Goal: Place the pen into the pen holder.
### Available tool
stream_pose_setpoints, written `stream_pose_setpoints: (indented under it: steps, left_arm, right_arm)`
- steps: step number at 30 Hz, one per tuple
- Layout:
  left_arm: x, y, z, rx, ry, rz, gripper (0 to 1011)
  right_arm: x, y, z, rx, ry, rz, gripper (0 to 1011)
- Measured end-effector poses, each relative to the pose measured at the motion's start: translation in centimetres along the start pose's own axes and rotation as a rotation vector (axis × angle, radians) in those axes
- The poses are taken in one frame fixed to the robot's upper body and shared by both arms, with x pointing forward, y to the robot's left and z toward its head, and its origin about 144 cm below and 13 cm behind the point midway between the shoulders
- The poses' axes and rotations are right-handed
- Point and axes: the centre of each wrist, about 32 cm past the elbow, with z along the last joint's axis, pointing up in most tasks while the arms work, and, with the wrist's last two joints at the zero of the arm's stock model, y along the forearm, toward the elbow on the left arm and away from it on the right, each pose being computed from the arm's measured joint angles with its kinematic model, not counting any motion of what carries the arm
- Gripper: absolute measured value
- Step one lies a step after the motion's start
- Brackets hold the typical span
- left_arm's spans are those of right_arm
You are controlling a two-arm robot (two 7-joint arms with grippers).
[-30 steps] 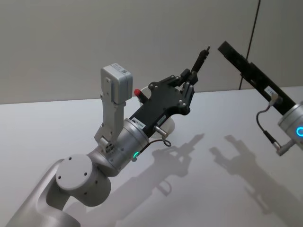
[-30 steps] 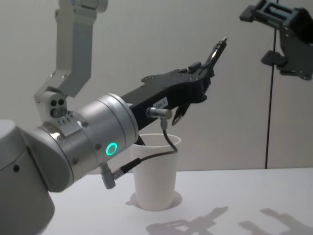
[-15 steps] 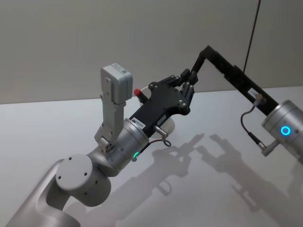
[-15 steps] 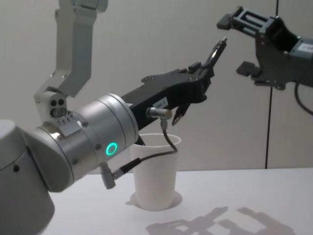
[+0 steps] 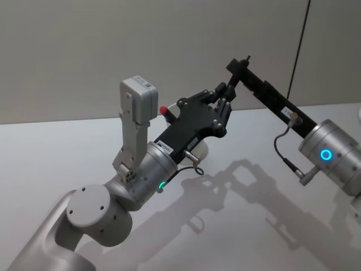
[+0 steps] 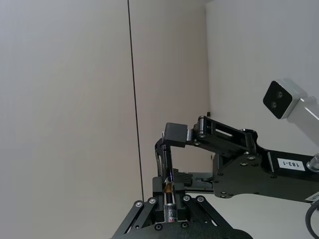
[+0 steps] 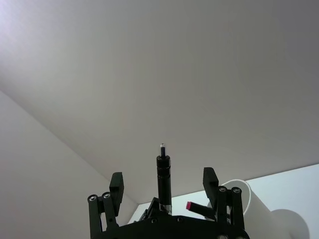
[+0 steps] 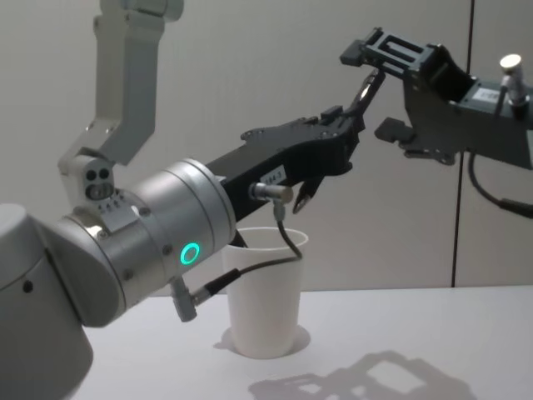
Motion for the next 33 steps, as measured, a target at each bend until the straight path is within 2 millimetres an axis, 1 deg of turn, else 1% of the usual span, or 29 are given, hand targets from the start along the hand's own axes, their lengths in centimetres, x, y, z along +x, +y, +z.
stream_pose_setpoints:
  steps: [11,24,27,31,32,33]
  left_arm:
    - [0.0,0.0,0.0,0.000,0.000,0.000,123]
    - [0.0,0.0,0.0,0.000,0.000,0.000,123]
    - [0.0,0.0,0.0,0.000,0.000,0.000,123]
    - [0.0,0.0,0.0,0.000,0.000,0.000,123]
    - [0.0,0.0,0.0,0.000,0.000,0.000,123]
    - [0.0,0.0,0.0,0.000,0.000,0.000,124]
  right_arm:
    - [0.1,1.0,-0.3,-0.011,0.007,0.014,1001]
    - [0.3,1.5,-0.7,-0.016,-0.005,0.017,1000]
    - [0.3,1.6,-0.8,-0.016,-0.007,0.017,946]
    - [0.4,1.6,-0.8,-0.017,-0.008,0.018,816]
    - [0.4,1.6,-0.8,-0.017,-0.008,0.018,816]
    - [0.4,1.7,-0.8,-0.017,-0.009,0.018,788]
